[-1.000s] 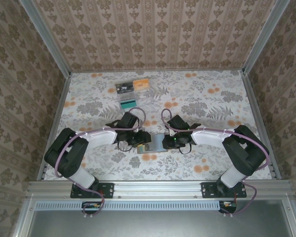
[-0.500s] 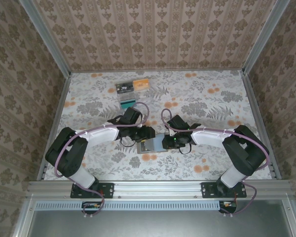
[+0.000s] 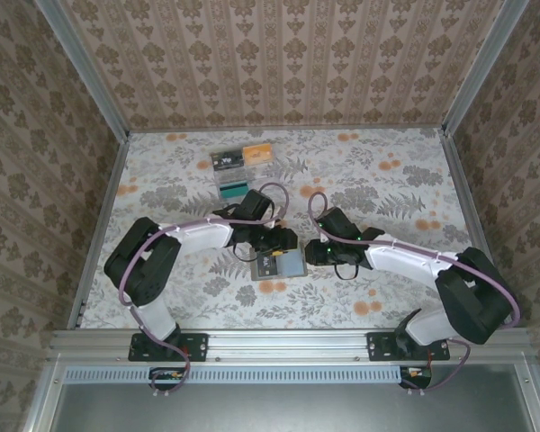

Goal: Take the credit cards out of the card holder

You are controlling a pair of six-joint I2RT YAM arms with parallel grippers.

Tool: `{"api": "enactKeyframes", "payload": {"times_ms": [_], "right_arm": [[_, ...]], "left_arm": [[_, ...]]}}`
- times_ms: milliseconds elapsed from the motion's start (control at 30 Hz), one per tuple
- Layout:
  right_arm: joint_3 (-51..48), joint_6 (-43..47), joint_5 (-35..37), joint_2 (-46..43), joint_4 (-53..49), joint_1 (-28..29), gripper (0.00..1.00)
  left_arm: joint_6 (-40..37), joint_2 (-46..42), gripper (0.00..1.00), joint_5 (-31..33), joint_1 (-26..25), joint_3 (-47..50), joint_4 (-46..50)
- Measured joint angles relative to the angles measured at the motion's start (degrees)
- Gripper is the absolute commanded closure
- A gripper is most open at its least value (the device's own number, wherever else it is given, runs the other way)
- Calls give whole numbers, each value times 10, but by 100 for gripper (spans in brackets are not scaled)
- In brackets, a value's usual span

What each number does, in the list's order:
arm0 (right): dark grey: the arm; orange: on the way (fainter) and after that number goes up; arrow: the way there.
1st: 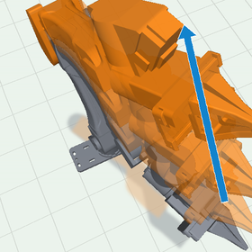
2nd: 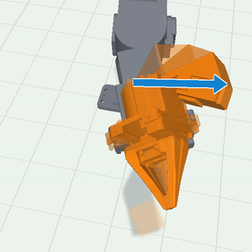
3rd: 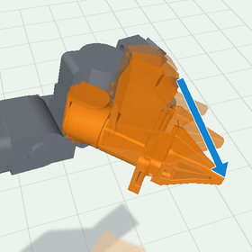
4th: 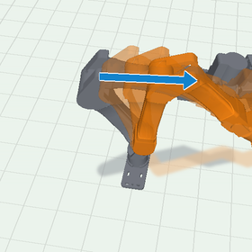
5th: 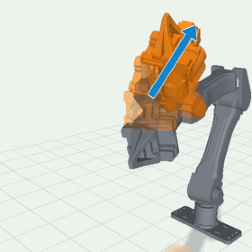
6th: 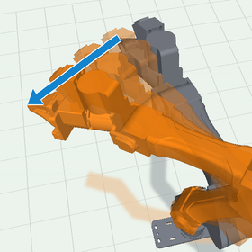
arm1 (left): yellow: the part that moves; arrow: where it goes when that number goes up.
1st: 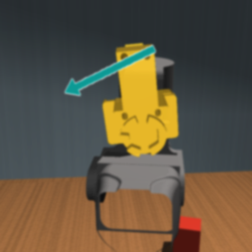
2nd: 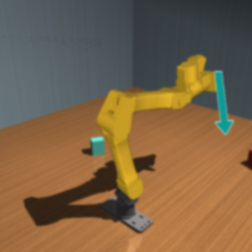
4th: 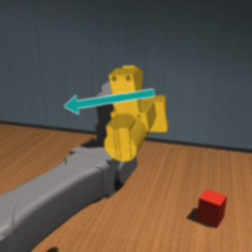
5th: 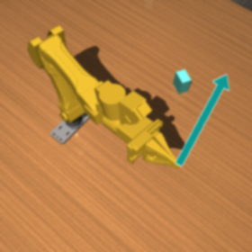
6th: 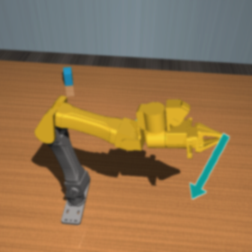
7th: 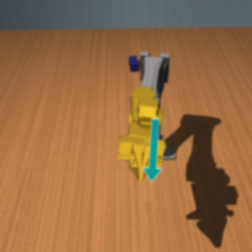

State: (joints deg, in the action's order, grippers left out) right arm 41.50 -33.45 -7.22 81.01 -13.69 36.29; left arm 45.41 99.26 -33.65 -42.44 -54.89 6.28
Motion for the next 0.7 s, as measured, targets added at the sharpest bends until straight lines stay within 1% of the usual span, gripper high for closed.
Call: {"api": "enactKeyframes", "payload": {"times_ms": [67,167,233,300,333,367,500,567,700], "right_arm": [[0,0,0,-1,0,0,72],[0,0,-5,-1,-2,0,72],[0,-2,-9,2,-1,0,72],[4,-2,-14,9,-2,3,72],[7,-2,-16,14,-2,4,72],[12,-3,-20,19,-1,7,72],[38,-7,-35,43,4,19,75],[49,-10,-41,55,9,24,77],[67,-14,-57,80,19,33,79]], "left_arm": [[0,-3,57,3,2,3,0],[0,-33,68,14,11,23,3],[-3,-63,72,24,21,42,10],[-2,-96,87,35,33,63,19],[-5,-108,91,39,37,72,21],[-7,-120,99,43,43,82,27],[-11,-148,100,61,56,125,45],[-10,-153,100,68,62,147,50],[-10,-155,100,74,69,170,54]]}}
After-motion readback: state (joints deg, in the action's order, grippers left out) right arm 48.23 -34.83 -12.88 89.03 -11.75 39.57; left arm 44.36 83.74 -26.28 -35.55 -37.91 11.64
